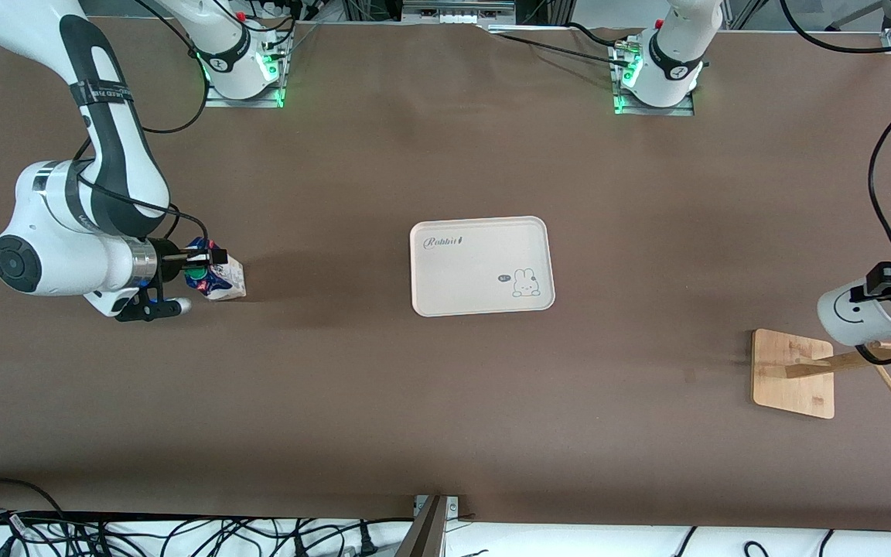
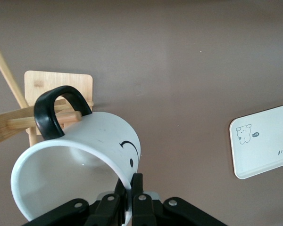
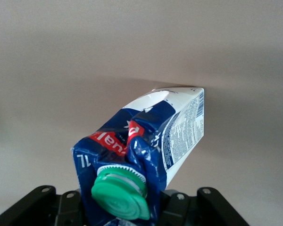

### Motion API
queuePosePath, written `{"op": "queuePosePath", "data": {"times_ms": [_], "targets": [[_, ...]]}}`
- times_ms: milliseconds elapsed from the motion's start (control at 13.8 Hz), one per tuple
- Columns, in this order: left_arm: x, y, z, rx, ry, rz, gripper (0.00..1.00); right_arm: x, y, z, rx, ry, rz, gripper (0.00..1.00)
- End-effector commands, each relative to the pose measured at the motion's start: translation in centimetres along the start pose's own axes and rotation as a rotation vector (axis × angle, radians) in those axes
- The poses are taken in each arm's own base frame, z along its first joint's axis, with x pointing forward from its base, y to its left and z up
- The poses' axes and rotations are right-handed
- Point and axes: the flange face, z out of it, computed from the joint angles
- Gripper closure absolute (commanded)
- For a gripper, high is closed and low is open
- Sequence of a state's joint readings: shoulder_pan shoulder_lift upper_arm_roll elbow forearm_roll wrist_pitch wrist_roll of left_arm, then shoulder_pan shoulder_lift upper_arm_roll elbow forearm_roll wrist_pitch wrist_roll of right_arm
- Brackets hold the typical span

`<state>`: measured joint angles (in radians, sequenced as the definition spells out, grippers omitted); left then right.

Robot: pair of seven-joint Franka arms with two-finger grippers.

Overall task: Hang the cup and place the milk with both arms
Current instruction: 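Carry the white mug with the left gripper toward the wooden mug tree, then hang the mug with the left gripper while the right gripper releases the carton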

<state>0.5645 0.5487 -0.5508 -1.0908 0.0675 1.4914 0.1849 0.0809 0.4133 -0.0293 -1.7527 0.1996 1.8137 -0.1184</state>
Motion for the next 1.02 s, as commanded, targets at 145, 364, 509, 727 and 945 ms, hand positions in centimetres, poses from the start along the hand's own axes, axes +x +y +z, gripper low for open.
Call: {"op": "queuePosePath", "data": {"times_ms": [145, 364, 509, 727, 945], "targets": [[-0.5, -2.4, -0.2, -0.033, 0.018, -0.011, 1.0, -0.5, -0.3, -1.3, 0.018, 0.026, 0.007, 0.0], [-0.5, -2.9, 0.0, -0.044, 0.016, -0.031, 0.15, -2.0, -1.0, -6.3, 0.01, 0.052, -0.015, 0.0], [-0.6, -2.6, -0.3, -0.07, 0.023, -0.035, 0.0, -3.6, -1.4, -10.7, 0.013, 0.033, -0.023, 0.0], [-0.7, -1.7, -0.4, -0.058, 0.004, -0.028, 0.0, -6.2, -1.3, -15.8, -0.029, 0.025, -0.028, 0.0], [-1.6, 1.5, -1.2, 0.002, -0.035, -0.05, 0.0, -6.6, -0.6, -17.1, -0.047, 0.042, -0.017, 0.0]]}}
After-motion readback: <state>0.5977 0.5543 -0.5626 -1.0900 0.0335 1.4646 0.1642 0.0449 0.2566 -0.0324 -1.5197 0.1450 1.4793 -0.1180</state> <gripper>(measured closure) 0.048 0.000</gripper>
